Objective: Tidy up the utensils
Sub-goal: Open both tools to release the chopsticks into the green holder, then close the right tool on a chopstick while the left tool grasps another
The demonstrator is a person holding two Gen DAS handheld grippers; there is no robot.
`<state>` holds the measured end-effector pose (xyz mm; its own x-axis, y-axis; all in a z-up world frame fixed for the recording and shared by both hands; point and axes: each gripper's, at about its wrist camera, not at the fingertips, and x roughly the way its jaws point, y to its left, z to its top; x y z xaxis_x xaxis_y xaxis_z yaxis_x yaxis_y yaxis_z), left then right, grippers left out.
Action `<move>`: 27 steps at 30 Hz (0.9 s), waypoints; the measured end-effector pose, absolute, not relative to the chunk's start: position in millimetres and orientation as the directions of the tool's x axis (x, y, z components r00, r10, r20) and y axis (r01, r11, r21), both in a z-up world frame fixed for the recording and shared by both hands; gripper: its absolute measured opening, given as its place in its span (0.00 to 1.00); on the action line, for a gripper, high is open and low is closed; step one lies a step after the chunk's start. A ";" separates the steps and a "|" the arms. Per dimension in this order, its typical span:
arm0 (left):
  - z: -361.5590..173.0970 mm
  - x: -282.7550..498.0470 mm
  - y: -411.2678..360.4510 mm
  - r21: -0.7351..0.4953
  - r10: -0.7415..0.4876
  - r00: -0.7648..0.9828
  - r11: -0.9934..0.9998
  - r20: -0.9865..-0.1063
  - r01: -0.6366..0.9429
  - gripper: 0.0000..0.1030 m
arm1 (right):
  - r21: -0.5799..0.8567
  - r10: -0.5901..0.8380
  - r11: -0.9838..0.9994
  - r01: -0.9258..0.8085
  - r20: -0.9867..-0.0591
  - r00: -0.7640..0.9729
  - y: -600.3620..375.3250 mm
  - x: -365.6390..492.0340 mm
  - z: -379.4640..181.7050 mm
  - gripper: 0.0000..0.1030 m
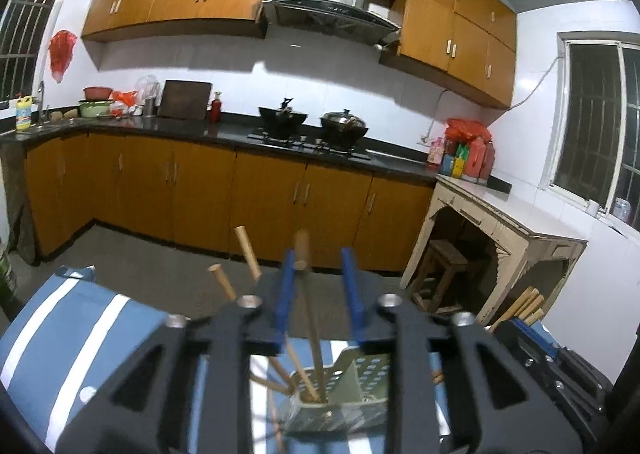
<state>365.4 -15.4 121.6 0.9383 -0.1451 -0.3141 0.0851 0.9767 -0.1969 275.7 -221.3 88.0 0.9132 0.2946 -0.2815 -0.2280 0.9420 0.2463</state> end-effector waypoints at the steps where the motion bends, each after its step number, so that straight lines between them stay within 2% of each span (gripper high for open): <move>1: 121.9 362.0 -10.6 -0.199 -0.141 0.937 0.977 -0.318 0.080 0.34 | 0.247 0.288 0.943 -0.222 -0.277 0.917 -222.6 272.4 88.7 0.33; 2: 121.5 358.9 -6.9 -0.201 -0.140 0.937 0.977 -0.321 0.077 0.35 | 0.249 0.279 0.945 -0.213 -0.269 0.922 -225.3 266.7 90.6 0.39; 8: 127.6 326.8 14.4 -0.195 -0.114 0.935 0.980 -0.335 0.050 0.46 | 0.252 0.247 0.950 -0.185 -0.238 0.939 -240.9 235.9 101.6 0.40; 13: 120.4 284.0 34.2 -0.210 -0.119 0.930 0.976 -0.348 0.047 0.55 | 0.275 0.230 0.949 -0.155 -0.264 0.937 -253.7 203.5 91.4 0.41; 22: 40.8 221.2 49.4 -0.115 -0.074 0.870 0.993 -0.487 0.020 0.61 | 0.279 0.227 0.957 -0.078 -0.557 0.799 -246.2 192.9 -15.7 0.41; 27: -4.2 208.6 66.8 -0.116 -0.053 0.814 0.993 -0.579 -0.017 0.62 | 0.298 0.264 0.952 -0.066 -0.694 0.670 -230.0 203.5 -71.6 0.41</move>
<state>208.6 66.8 -4.2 0.8137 -0.0533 -0.5789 -0.0174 0.9931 -0.1159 203.5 -230.0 -71.6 0.6698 0.2637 -0.6941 -0.0657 0.9522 0.2984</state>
